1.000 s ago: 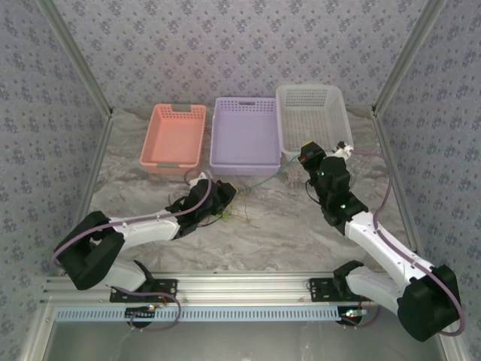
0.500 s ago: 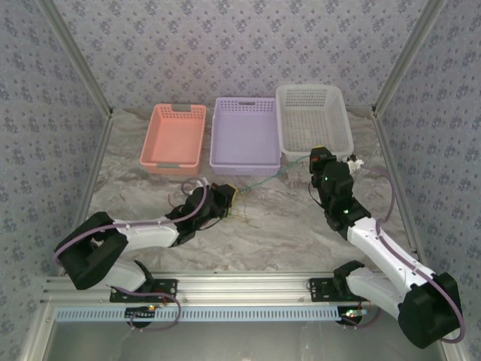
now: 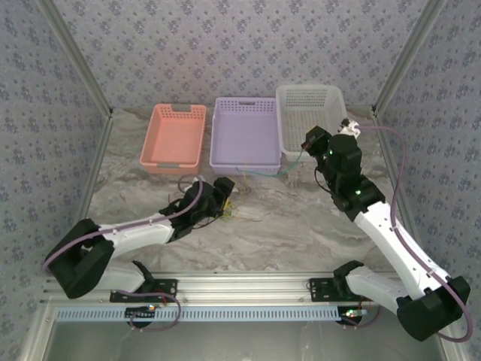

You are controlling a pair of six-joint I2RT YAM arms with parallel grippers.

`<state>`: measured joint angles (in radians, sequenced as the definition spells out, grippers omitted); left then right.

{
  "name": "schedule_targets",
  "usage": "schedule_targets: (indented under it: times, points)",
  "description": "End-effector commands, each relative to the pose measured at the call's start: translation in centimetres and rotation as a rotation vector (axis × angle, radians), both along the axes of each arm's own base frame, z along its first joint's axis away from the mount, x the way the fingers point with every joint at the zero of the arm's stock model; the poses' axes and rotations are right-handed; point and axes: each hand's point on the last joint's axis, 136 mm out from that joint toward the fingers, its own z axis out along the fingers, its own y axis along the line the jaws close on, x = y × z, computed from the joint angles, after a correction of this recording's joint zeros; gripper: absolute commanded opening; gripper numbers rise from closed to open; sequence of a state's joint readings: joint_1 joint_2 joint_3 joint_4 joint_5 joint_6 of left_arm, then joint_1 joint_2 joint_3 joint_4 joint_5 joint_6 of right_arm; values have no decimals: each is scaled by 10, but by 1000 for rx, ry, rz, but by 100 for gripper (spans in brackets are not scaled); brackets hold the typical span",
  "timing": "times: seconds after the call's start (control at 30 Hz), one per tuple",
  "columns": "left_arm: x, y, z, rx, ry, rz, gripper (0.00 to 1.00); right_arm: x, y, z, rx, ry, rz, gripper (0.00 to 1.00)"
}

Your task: Untangle the cables

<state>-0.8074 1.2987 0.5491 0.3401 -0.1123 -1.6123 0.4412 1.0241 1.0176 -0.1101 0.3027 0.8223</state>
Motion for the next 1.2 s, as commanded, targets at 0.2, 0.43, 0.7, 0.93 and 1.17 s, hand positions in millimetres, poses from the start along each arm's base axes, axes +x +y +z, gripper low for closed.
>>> schedule_targets:
  times: [0.2,0.43,0.7,0.93,1.17]
  points:
    - [-11,29,70,300,-188,-169,69,-8,-10,2,-548,145,80,0]
    - [-28,-16,94,395,-262,-419,68,-9,-1,-13,-683,167,110,0]
    - [-67,-77,78,539,-344,-608,54,-9,0,-17,-785,189,90,0]
    - [-89,-108,54,719,-529,-689,61,-11,0,-14,-790,197,91,0]
    - [-103,-107,54,838,-703,-577,70,-9,-5,-16,-817,258,78,0]
